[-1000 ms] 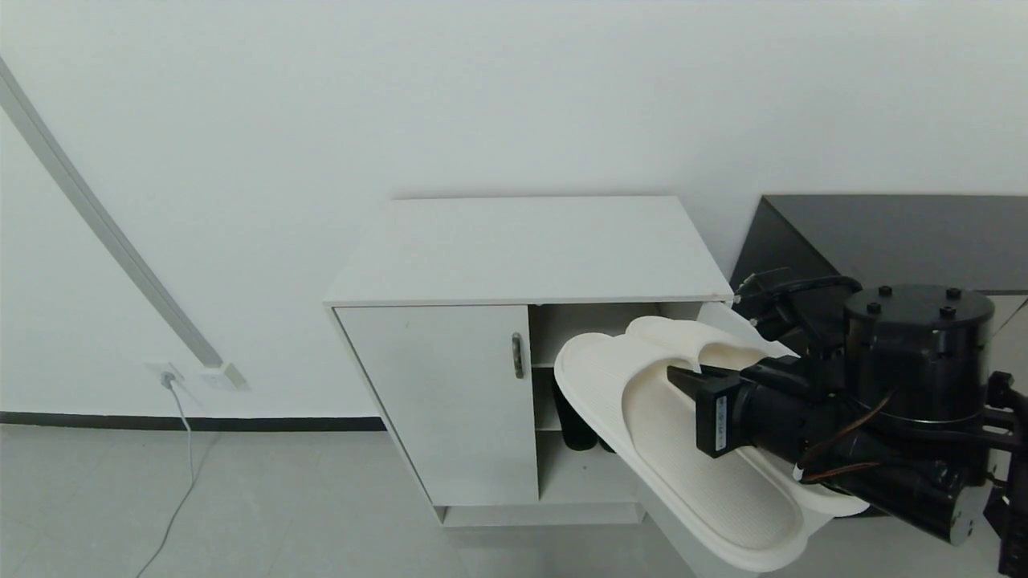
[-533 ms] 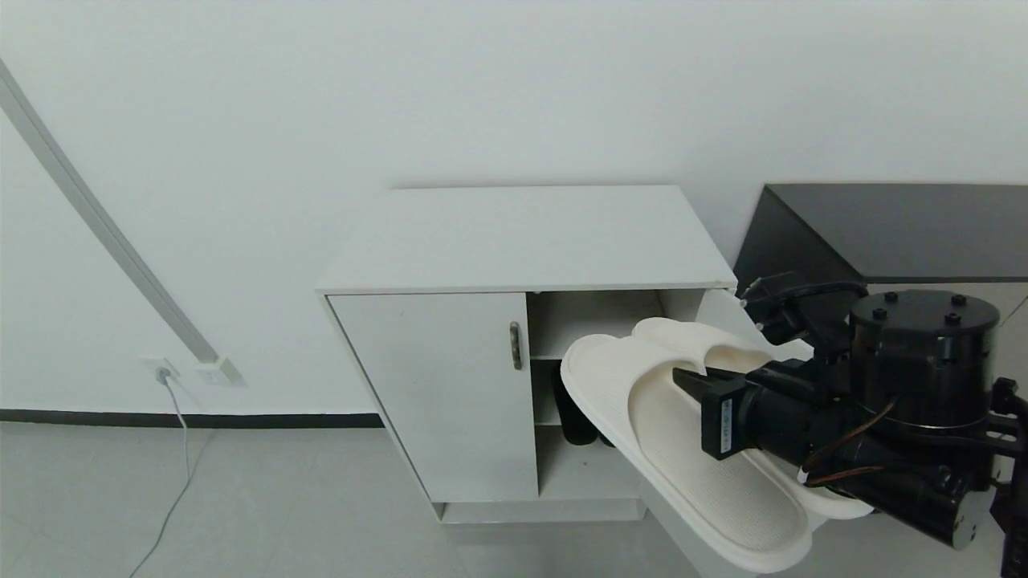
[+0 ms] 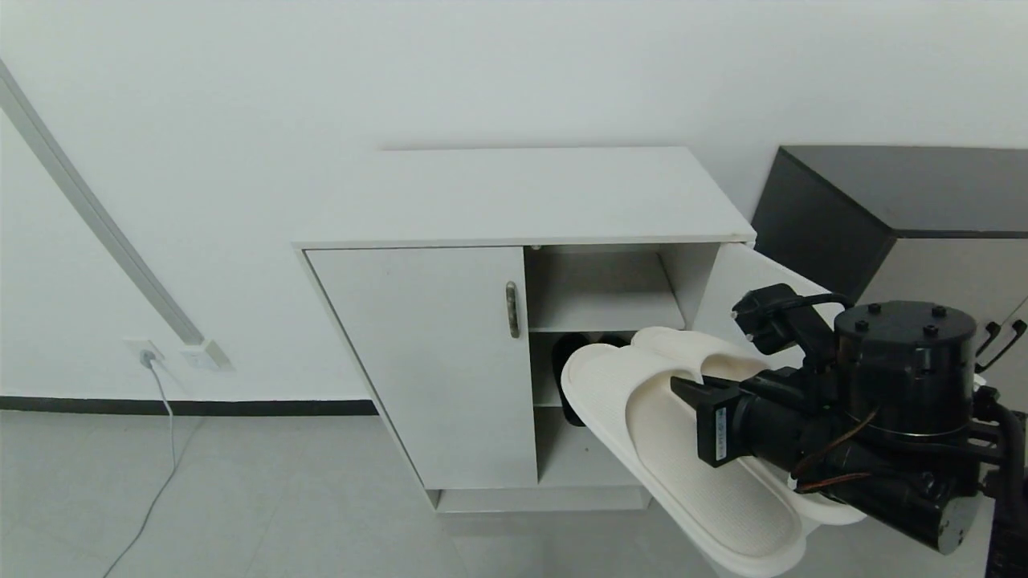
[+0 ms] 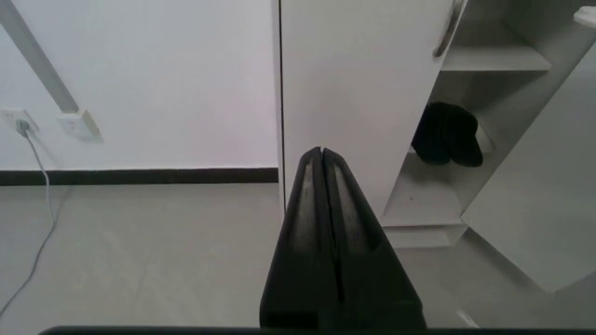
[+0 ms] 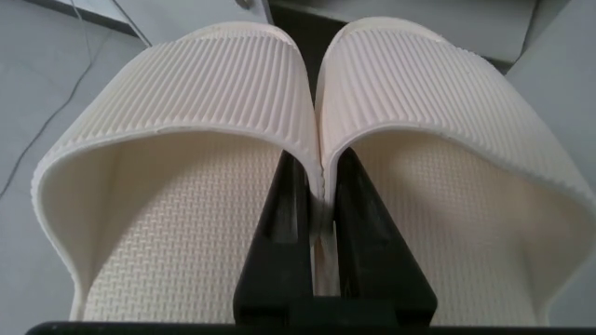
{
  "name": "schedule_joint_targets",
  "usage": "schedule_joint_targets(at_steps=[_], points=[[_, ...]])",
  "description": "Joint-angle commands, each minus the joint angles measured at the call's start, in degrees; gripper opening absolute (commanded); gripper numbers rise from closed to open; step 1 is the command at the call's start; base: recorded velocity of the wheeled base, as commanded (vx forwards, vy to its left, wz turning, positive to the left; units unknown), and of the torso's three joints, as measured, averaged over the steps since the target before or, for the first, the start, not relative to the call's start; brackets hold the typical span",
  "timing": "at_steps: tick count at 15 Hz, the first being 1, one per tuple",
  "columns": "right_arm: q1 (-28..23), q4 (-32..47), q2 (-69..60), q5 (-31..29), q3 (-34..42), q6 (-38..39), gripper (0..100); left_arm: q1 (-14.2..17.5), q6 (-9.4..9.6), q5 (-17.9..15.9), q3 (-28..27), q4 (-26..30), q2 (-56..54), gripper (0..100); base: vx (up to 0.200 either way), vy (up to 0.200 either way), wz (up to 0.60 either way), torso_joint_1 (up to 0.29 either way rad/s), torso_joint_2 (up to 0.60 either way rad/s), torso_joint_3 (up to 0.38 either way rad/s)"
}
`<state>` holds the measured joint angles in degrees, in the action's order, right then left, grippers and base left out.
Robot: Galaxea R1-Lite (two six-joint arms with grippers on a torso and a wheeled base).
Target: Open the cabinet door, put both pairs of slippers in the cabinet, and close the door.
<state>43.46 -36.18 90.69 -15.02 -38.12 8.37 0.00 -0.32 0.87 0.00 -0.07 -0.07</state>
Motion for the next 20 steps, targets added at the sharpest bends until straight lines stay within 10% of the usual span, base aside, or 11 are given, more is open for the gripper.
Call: schedule_joint_targets(at_steps=[1,20], points=[[0.0,0.0,0.3,0.0,0.1,0.0,0,0.0,-0.03,0.0,0.0,0.0,0.1,0,0.000,0.000,0.00,-0.207,0.54,0.320],[0.6,-0.1,0.2,-0.4,0.5,-1.2,0,0.0,-0.03,0.0,0.0,0.0,0.1,0,0.000,0.000,0.00,-0.132,0.47,0.337]])
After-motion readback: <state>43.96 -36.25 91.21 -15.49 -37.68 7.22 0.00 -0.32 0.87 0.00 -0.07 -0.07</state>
